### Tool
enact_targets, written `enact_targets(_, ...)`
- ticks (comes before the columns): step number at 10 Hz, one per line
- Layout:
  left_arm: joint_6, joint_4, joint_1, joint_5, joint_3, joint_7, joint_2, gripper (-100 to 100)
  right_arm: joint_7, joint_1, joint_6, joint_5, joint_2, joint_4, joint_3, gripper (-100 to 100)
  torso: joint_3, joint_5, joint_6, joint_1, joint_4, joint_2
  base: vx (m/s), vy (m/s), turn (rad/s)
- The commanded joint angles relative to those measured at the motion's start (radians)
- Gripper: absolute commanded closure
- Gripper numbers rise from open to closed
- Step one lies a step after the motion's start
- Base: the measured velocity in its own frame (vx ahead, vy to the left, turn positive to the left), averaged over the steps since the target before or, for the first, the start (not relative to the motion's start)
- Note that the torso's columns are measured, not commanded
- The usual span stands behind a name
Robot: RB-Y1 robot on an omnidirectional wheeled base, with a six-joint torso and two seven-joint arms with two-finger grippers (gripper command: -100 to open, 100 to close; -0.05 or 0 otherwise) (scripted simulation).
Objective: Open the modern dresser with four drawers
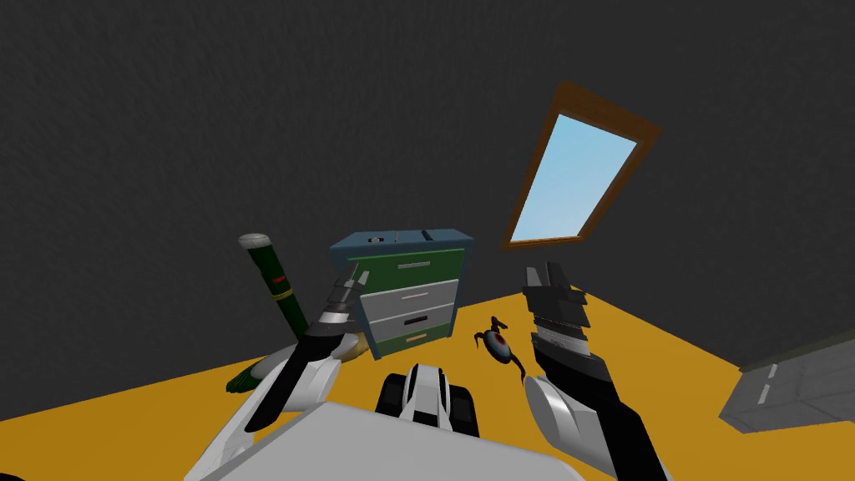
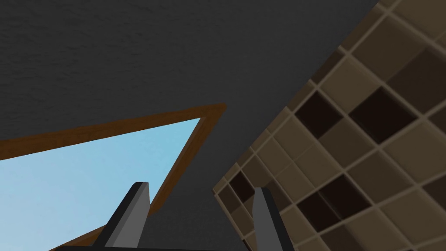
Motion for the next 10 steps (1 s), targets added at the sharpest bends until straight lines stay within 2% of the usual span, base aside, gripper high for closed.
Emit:
enact_targets(1,0.059,-0.006,0.010,0.017,0.014,0.006,-0.010,-100,0.000,0.000,0.000,0.000,0.000,0.000,0.000,0,0.000,0.000,0.000,-0.001,0.000,0.000,0.068,-0.128,0.046)
enact_targets(10,0.207,-0.026,0.028,0.055,0.045,0.015,-0.017,-100,0.000,0.000,0.000,0.000,0.000,0.000,0.000,0,0.000,0.000,0.000,-0.001,0.000,-0.001,0.050,-0.083,0.039)
